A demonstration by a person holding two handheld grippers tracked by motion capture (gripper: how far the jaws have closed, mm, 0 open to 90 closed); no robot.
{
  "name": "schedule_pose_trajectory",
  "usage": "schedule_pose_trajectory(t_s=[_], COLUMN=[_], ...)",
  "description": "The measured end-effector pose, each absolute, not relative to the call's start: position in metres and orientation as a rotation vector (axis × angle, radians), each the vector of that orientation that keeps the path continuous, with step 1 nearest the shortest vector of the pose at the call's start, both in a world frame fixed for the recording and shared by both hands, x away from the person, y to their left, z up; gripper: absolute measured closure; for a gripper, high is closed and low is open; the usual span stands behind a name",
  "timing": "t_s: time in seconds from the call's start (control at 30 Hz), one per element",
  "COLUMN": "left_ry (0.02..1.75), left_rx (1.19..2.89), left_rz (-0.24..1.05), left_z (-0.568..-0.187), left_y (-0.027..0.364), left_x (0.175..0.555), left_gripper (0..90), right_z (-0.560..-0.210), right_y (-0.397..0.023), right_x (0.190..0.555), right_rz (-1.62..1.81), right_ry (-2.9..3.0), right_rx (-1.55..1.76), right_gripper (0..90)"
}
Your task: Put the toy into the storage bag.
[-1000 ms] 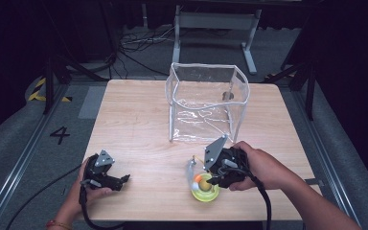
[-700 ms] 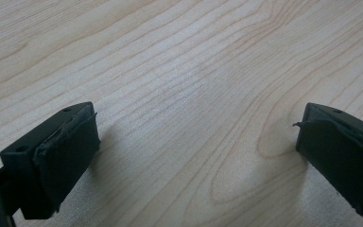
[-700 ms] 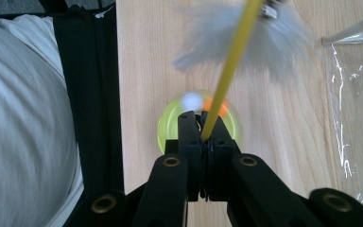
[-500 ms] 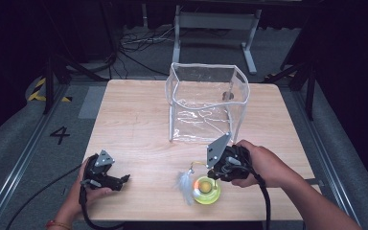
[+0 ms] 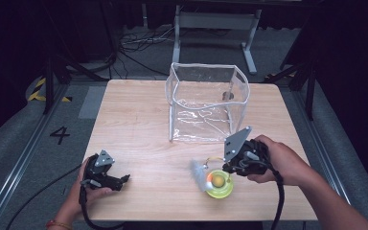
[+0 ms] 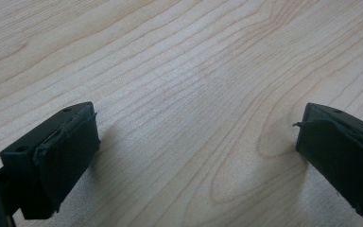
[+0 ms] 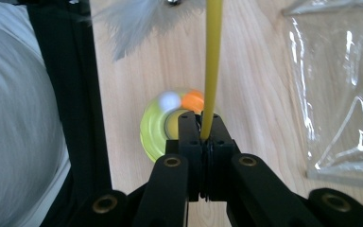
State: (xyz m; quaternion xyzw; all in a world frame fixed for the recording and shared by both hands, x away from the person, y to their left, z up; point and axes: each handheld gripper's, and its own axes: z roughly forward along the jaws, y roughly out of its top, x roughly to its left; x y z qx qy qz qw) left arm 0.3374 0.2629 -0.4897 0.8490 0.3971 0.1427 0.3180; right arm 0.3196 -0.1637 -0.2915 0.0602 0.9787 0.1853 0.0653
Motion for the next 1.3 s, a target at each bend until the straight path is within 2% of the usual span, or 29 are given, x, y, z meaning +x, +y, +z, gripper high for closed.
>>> schedule_pose_trajectory(t_s=[0.83,1.3], left_ry=[1.042,1.046], left_rx=[2.236,2.230], left_rz=[0.379,0.377], left_z=[-0.490,-0.490], left_y=[0.263,0.263], left_x=[0.338,0.337], left_gripper=[0.5,0.5], right_z=[-0.268,-0.240], right_y=[-0.266,-0.297], right_x=[0.349,0.378], right_rz=[0.463,0.453], right_ry=[2.839,2.735], right_rx=[0.559,0.727], right_gripper=[88.3,88.3])
